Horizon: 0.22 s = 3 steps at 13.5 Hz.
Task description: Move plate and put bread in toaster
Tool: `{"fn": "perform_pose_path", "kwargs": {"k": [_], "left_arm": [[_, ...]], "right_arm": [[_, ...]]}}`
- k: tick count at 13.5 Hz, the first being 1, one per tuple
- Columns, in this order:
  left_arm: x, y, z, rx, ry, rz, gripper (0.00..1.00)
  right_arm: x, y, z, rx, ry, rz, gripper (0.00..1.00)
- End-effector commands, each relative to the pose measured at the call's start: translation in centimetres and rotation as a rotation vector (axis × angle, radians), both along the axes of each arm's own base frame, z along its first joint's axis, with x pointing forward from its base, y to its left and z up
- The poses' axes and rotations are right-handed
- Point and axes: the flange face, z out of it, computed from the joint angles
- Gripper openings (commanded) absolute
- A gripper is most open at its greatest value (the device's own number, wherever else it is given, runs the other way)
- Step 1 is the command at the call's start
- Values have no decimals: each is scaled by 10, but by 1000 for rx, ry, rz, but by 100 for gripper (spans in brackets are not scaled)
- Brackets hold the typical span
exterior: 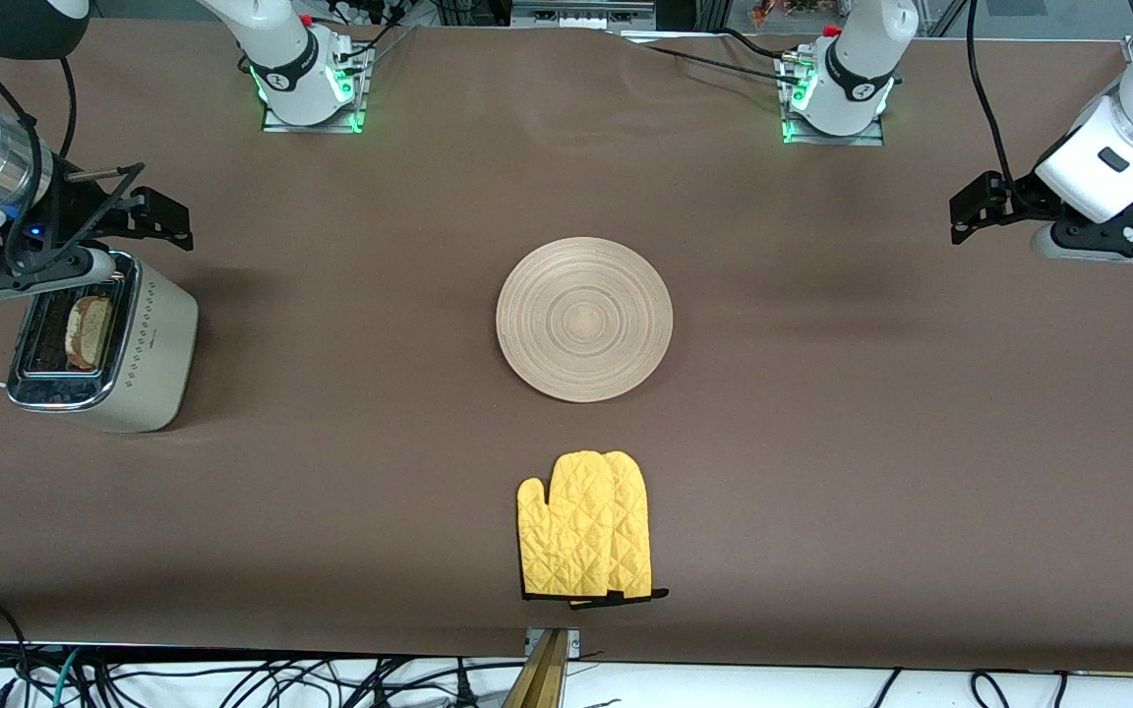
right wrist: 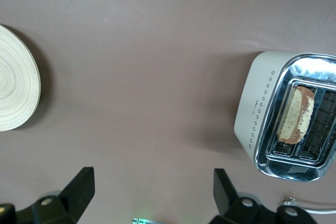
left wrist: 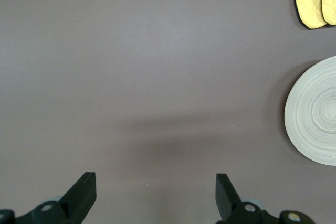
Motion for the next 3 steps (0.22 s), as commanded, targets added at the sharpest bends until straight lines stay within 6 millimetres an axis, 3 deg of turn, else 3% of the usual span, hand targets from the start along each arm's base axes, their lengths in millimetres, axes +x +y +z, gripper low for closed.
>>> {"fn": "perform_pose_path", "kwargs": {"k": [1, 3], "left_arm": [[3, 1, 6, 14, 5, 3, 100], [3, 1, 6, 14, 5, 3, 100]], "right_arm": [[-4, -2, 5, -11, -9, 5, 100], [-4, -2, 5, -14, -7, 5, 100]]}}
